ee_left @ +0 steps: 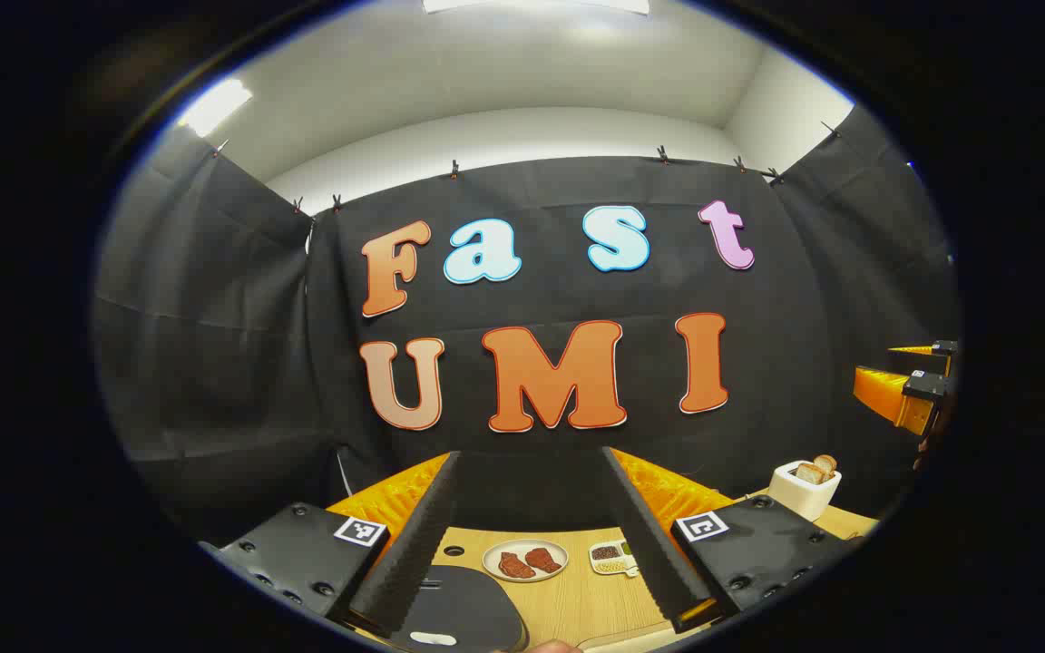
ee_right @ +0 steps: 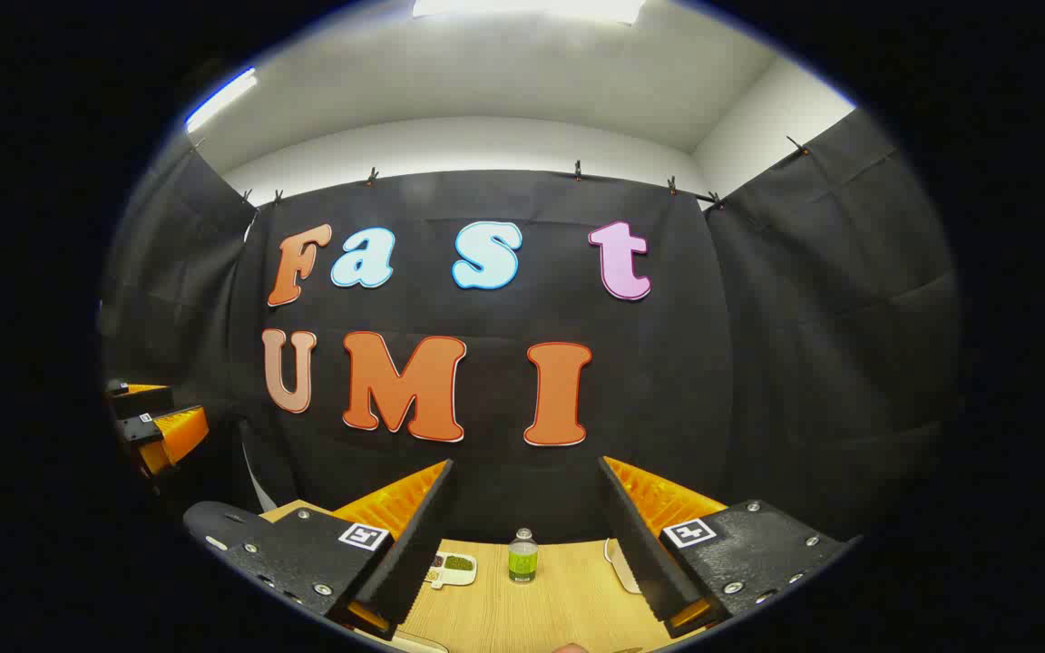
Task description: Close the left gripper, press the button to open the rice cooker; take a wooden spoon from the chopstick holder with the right hand, scoop a spoonful of rice and pour it into the rice cooker, then put the wooden spoon back into the chopstick holder.
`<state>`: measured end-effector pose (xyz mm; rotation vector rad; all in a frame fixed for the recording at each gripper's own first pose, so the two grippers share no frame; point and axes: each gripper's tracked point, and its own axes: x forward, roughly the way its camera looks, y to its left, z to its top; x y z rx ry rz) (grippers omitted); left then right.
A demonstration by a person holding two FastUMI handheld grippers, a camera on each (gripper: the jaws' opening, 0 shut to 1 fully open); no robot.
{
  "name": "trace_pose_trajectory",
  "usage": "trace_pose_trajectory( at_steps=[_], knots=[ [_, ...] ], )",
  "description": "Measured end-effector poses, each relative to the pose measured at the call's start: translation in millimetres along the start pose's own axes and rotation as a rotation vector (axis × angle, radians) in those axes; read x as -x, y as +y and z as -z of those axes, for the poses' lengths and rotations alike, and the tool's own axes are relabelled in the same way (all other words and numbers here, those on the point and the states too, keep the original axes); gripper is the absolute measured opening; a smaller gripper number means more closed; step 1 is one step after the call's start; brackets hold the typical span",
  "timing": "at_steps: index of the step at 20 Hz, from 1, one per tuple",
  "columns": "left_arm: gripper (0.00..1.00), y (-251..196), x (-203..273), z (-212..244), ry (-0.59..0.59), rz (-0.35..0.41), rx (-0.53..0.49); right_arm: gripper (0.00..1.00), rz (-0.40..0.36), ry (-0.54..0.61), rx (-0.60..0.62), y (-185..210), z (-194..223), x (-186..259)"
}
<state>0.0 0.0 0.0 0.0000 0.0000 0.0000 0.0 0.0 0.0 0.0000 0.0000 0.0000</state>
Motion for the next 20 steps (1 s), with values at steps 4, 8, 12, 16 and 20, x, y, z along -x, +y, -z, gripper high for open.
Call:
trace_pose_trajectory(
  at_steps=[4, 8, 12, 16, 20],
  knots=[
    [1.0, 3, -4, 2, 0.004, -0.009, -0.003, 0.94, 0.006, 0.012, -0.013, 0, 4, -1],
    [0.99, -1, -4, 2, 0.006, 0.004, 0.005, 0.94, 0.009, 0.014, -0.03, -1, 4, -3],
    [0.95, 2, -7, 4, 0.006, 0.002, 0.004, 0.94, 0.007, 0.018, -0.036, 3, 5, -5],
    [1.0, 4, -8, 3, 0.006, 0.002, 0.003, 0.97, 0.01, 0.019, -0.026, 3, 7, -5],
    [1.0, 9, -12, 0, -0.009, 0.0, 0.005, 0.94, 0.01, 0.027, -0.019, 5, 9, -2]
  ],
)
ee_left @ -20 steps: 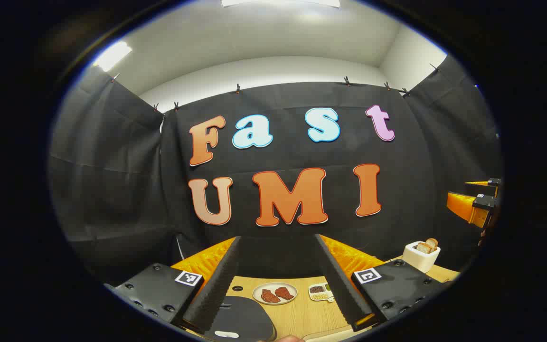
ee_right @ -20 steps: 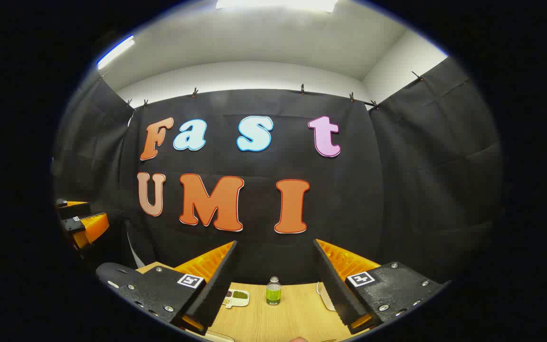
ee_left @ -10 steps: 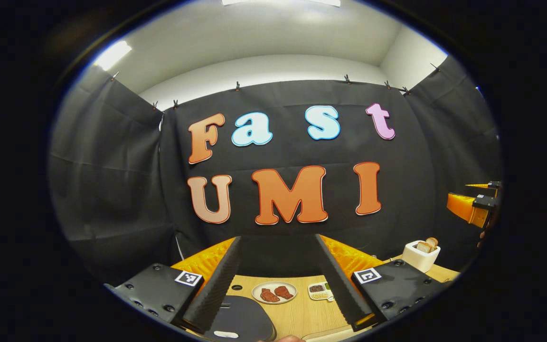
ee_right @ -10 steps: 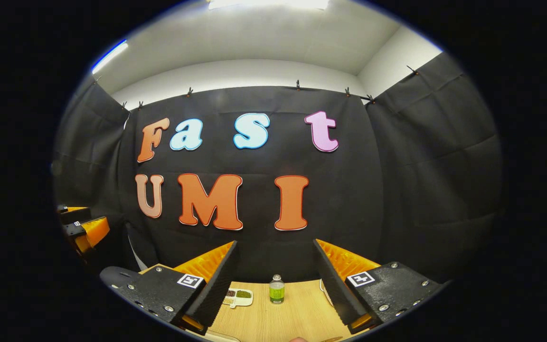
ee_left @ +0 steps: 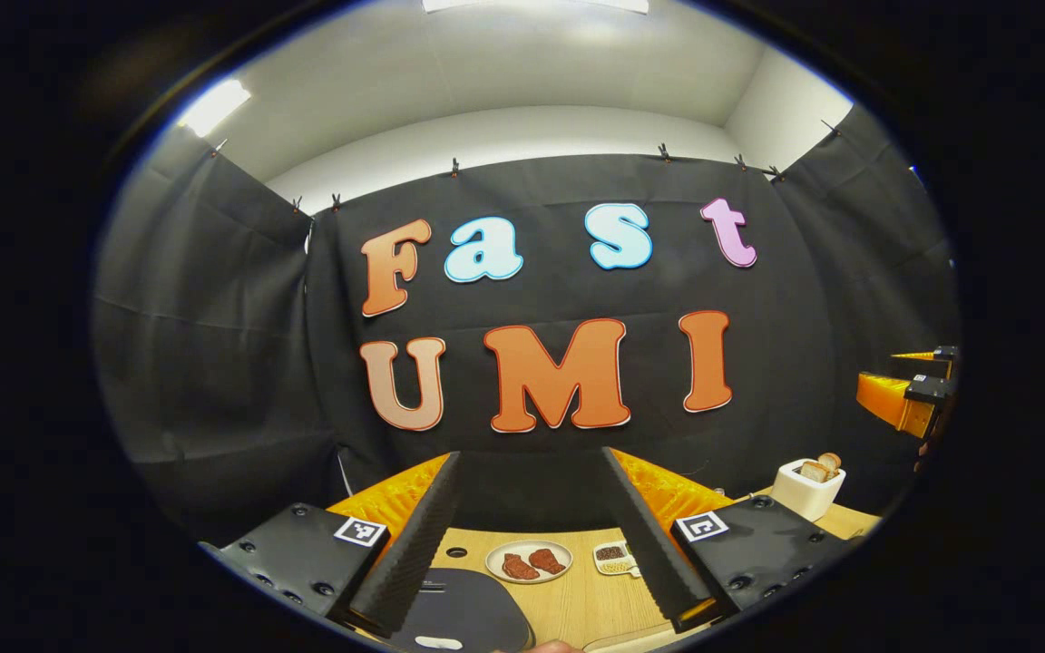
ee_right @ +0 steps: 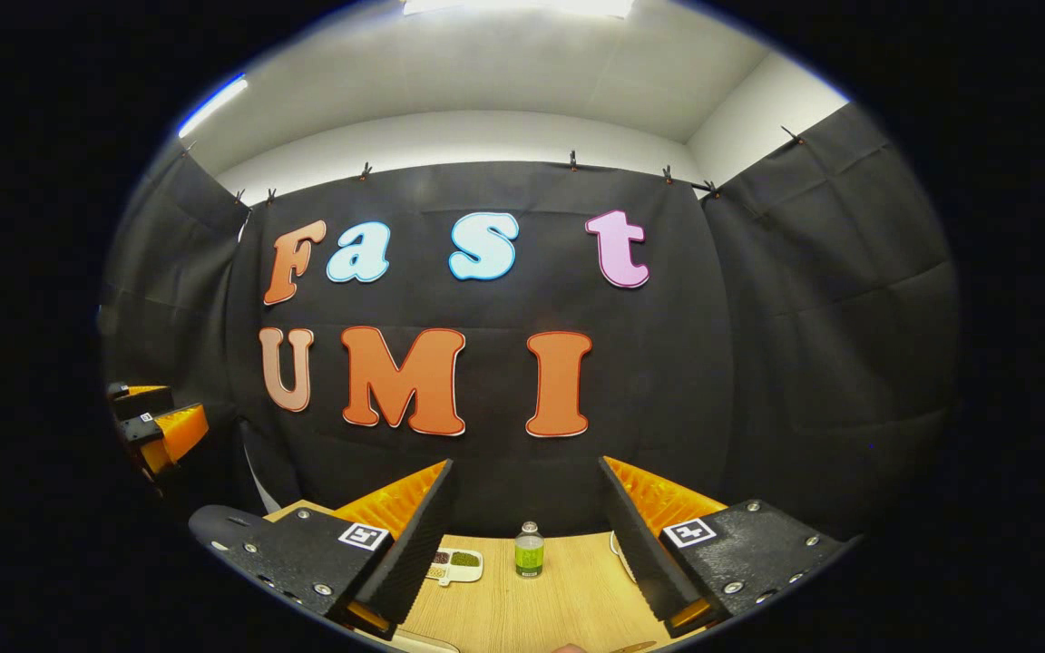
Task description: Close the left gripper, press the button to open the rice cooker; take a wooden spoon from the chopstick holder with the right hand, scoop a spoonful of rice and pour it into the rice cooker, then put the wooden spoon back into the chopstick holder.
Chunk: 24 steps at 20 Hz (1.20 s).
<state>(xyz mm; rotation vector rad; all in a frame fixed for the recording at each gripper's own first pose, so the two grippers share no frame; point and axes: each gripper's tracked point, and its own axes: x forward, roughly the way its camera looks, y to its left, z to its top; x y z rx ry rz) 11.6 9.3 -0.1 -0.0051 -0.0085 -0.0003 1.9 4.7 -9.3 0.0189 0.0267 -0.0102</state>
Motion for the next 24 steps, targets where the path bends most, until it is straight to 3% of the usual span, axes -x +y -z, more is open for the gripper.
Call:
trace_pose_trajectory(
  at_steps=[4, 5, 6, 8, 14, 18, 19, 21, 24],
  knots=[
    [0.94, 11, -6, -2, 0.005, -0.006, 0.025, 0.94, 0.009, 0.004, 0.006, -4, 2, 2],
    [1.0, 14, -6, -5, 0.004, -0.009, 0.022, 0.94, 0.013, 0.006, 0.005, -6, 3, 4],
    [0.94, 14, -6, -5, 0.002, -0.009, 0.018, 0.97, 0.015, 0.008, 0.004, -6, 3, 4],
    [1.0, 12, -6, -6, -0.002, 0.0, 0.013, 0.97, 0.023, 0.014, 0.003, -9, 6, 4],
    [1.0, 5, -5, -4, 0.01, 0.034, 0.016, 0.94, 0.034, 0.033, 0.003, -13, 13, 6],
    [0.47, 6, -7, 4, 0.04, 0.031, -0.001, 0.94, 0.04, 0.052, -0.006, -14, 20, 7],
    [0.34, 14, -10, 7, 0.052, -0.016, -0.009, 0.94, 0.043, 0.056, -0.008, -15, 22, 8],
    [0.07, 10, -11, 21, 0.115, 0.023, 0.01, 0.94, 0.05, 0.067, -0.013, -19, 25, 10],
    [0.14, 27, -14, 48, 0.228, -0.015, -0.003, 0.94, 0.065, 0.084, -0.026, -24, 30, 12]
  ],
)
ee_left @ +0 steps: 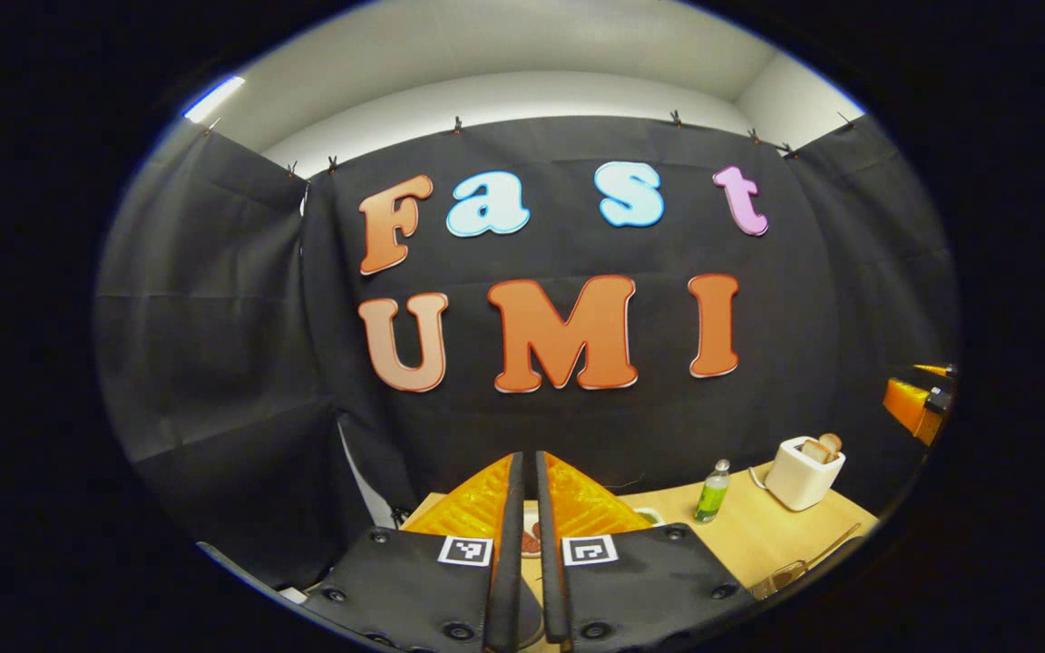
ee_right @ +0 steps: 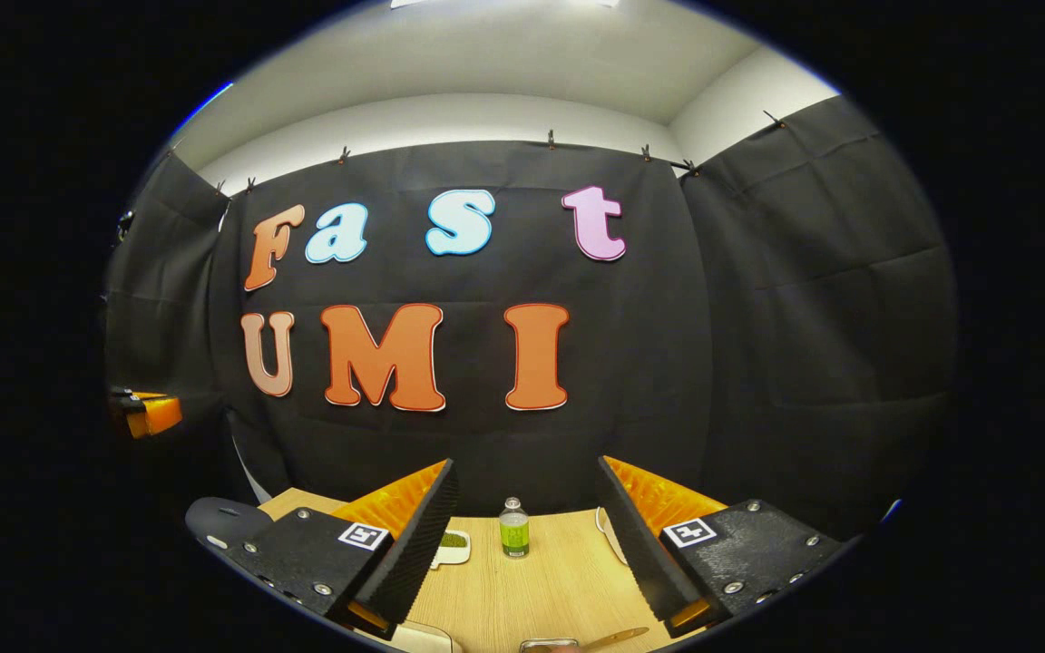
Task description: Close the left gripper, press the button to open the rice cooker; take a wooden spoon from the chopstick holder with the right hand, scoop a spoonful of rice and pour it into the rice cooker, then put the wooden spoon back into the chopstick holder.
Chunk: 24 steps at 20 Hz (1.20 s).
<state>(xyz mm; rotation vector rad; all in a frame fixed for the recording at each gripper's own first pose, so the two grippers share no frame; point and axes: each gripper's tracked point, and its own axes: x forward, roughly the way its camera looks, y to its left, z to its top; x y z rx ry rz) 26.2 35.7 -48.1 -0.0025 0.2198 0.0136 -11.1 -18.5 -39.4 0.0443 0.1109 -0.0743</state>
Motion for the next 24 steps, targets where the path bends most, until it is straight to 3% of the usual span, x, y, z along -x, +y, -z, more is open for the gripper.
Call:
trace_pose_trajectory(
  at_steps=[2, 3, 4, 14, 24],
  knots=[
    [0.15, 1, -6, 16, 0.077, 0.011, 0.013, 0.94, 0.013, 0.008, -0.003, -5, 3, 2],
    [0.1, 4, -8, 23, 0.115, 0.009, 0.02, 0.94, 0.02, 0.01, -0.001, -8, 4, 2],
    [0.15, 10, -11, 30, 0.148, 0.007, 0.027, 0.94, 0.027, 0.012, 0.002, -11, 5, 3],
    [0.13, 34, -10, 134, 0.629, 0.026, 0.147, 0.95, 0.086, 0.042, 0.041, -31, 22, 15],
    [0.1, 54, 24, 240, 1.042, -0.046, 0.326, 0.94, 0.141, 0.12, 0.065, -45, 55, 27]
  ],
)
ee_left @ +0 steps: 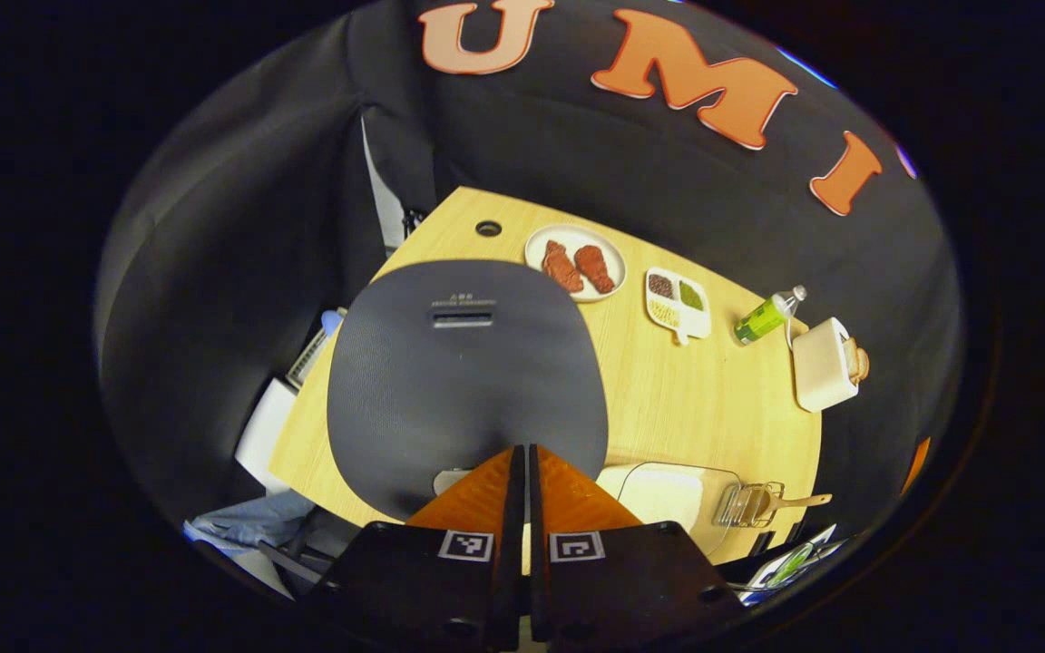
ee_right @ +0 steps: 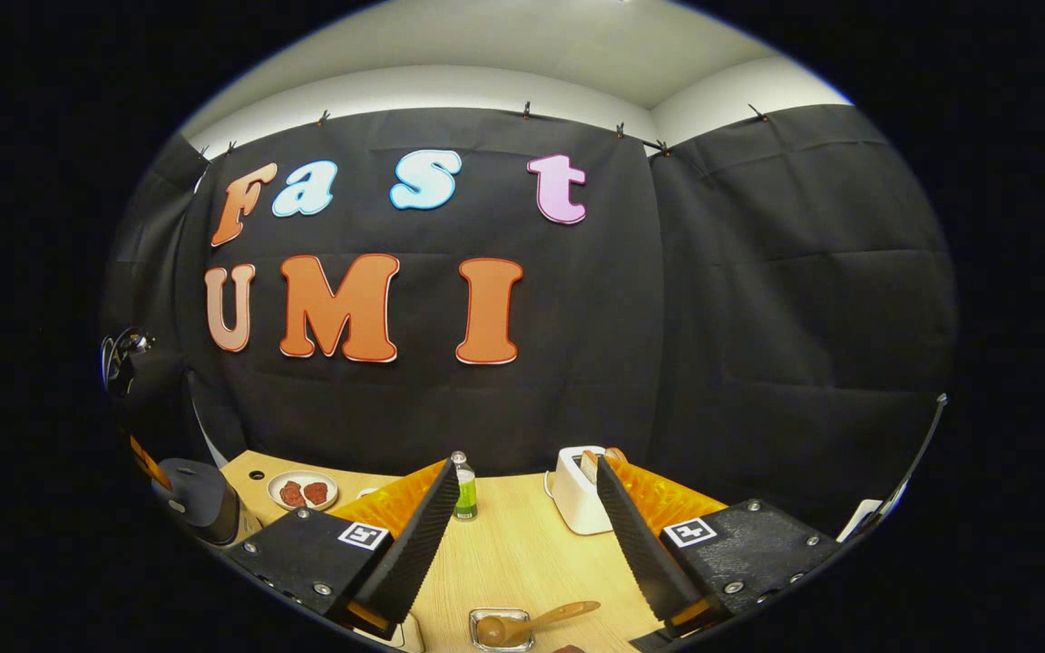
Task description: Close the left gripper, press the button to open the rice cooker; take a wooden spoon from the chopstick holder with the right hand, scoop a spoonful of rice and pour it into the rice cooker, then put the wooden spoon back into the chopstick holder.
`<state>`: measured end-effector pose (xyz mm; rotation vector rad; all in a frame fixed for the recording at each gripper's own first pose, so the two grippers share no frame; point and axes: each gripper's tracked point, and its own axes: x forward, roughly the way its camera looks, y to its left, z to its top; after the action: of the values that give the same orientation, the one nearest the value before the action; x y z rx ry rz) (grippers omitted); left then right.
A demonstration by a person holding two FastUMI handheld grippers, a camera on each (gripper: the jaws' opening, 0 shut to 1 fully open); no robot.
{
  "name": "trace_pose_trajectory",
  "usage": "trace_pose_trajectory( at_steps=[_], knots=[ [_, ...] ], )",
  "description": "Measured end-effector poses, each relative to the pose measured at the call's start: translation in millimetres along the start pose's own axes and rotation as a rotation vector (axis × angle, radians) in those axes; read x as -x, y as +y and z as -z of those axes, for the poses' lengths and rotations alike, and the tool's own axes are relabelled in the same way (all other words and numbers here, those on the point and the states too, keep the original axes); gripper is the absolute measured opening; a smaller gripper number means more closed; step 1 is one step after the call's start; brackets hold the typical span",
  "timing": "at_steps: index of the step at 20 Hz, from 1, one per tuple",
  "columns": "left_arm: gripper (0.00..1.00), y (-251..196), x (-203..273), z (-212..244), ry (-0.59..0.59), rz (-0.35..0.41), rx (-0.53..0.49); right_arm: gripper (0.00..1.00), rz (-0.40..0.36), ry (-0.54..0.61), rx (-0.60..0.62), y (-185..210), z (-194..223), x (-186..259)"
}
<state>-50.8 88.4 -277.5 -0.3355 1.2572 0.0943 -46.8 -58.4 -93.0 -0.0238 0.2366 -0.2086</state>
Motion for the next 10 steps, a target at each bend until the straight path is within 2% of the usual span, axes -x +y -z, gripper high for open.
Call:
trace_pose_trajectory(
  at_steps=[5, 10],
  knots=[
    [0.09, 15, -20, 14, 0.086, -0.006, 0.07, 0.94, 0.02, 0.04, -0.004, -3, 13, 1],
    [0.08, 20, -24, 16, 0.12, -0.002, 0.082, 0.94, 0.031, 0.062, 0.006, -3, 21, 1]
  ],
)
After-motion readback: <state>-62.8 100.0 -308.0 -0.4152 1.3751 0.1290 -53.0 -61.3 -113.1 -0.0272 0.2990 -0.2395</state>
